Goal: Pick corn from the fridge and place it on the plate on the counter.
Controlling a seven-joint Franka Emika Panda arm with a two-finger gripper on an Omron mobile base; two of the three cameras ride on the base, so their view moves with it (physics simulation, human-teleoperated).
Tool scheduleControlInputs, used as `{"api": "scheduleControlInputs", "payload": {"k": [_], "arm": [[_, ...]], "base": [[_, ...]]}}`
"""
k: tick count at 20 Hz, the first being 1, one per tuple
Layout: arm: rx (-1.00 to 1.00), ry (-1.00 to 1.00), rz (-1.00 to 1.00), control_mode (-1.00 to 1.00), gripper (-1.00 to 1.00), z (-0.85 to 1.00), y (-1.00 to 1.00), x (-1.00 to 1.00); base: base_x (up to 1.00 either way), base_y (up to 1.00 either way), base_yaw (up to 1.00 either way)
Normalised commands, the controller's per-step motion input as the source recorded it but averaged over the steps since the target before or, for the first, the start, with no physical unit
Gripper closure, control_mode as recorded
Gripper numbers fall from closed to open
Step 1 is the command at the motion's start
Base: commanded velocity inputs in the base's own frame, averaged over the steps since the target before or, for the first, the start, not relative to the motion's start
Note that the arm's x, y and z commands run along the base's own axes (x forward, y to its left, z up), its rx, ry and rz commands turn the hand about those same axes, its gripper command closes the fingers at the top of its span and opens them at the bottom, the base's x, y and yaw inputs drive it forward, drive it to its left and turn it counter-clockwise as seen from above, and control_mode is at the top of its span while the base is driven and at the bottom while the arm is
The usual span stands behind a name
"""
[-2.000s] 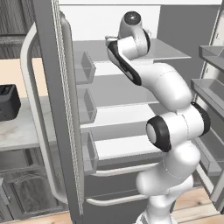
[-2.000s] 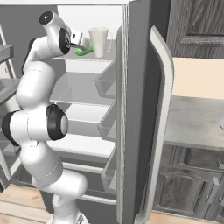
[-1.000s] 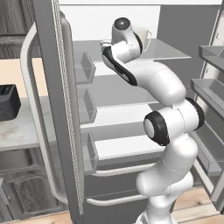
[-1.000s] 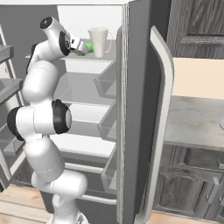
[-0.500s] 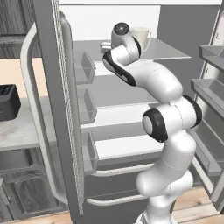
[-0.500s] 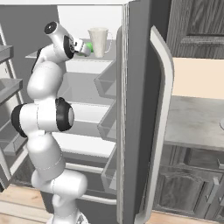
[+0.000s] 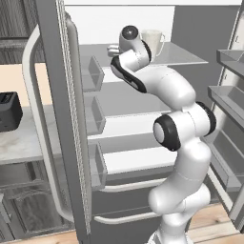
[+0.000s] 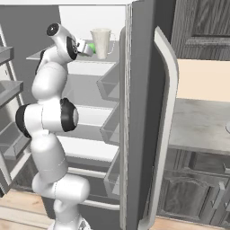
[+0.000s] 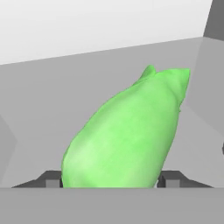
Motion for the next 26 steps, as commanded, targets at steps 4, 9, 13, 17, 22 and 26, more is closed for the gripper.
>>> {"api": "scheduleControlInputs", "payload": {"k": [4, 9, 13, 17, 22, 26], "arm": [[0.0, -0.03, 0.0, -1.0, 1.0, -0.05, 0.0, 0.0], [0.0, -0.06, 0.0, -1.0, 1.0, -0.03, 0.0, -0.05], [0.0, -0.14, 0.0, -1.0, 1.0, 0.04, 0.0, -0.3], [0.02, -0.07, 0.11, -1.0, 1.0, 0.18, 0.0, -0.37], [0.04, -0.05, 0.36, -1.0, 1.0, 0.02, -0.04, -0.54], [0.03, -0.08, 0.5, -1.0, 1.0, 0.0, -0.14, -0.49]], "base": [[0.0, 0.0, 0.0], [0.0, 0.0, 0.0], [0.0, 0.0, 0.0], [0.0, 0.0, 0.0], [0.0, 0.0, 0.0], [0.0, 0.0, 0.0]]}}
